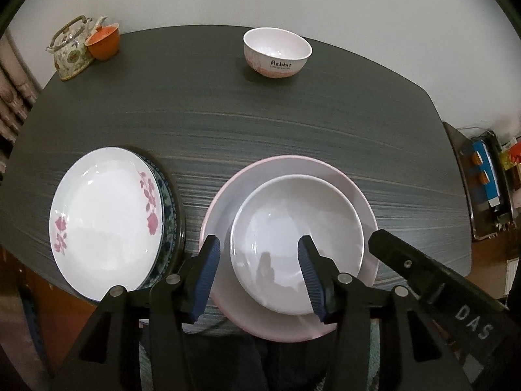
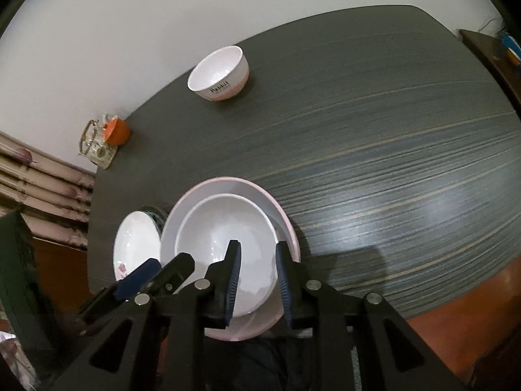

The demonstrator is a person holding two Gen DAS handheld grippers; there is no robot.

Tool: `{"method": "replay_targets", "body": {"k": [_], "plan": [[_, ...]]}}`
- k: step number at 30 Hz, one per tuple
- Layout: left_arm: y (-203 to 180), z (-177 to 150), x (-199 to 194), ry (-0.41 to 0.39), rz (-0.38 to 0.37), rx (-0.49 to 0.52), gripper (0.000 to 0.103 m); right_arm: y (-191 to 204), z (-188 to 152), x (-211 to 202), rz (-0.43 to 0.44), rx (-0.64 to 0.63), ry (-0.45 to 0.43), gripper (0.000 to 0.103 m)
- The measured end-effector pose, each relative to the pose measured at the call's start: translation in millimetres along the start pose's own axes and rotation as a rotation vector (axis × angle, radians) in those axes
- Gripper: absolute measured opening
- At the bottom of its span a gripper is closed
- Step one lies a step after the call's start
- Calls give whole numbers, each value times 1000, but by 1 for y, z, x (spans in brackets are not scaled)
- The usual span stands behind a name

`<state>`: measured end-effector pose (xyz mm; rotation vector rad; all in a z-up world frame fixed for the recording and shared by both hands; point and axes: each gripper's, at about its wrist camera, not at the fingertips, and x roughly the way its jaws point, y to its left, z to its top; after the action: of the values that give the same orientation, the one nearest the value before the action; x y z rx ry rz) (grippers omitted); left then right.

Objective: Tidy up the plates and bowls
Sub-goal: 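Open both tools and withdraw from the nested bowls, then move both tools to the small white Rabbit bowl and grip its rim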

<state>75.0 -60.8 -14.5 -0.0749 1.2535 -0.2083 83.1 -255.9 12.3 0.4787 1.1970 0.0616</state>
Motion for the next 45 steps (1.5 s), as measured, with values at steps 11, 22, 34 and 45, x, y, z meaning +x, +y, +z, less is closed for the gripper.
{"method": "replay_targets", "body": {"k": [11, 22, 34, 45], "plan": [[12, 12, 3, -8, 27, -7, 46, -9, 18, 4, 18, -7, 7, 23], [44, 47, 12, -3, 41, -84, 46, -17, 57, 12, 5, -24, 3, 23], [64, 106, 35, 10, -12, -173, 46, -10, 125, 31, 80, -20, -26, 24], [61, 188, 68, 24, -45, -176, 50, 11, 200, 77, 69, 14, -11, 31]]}}
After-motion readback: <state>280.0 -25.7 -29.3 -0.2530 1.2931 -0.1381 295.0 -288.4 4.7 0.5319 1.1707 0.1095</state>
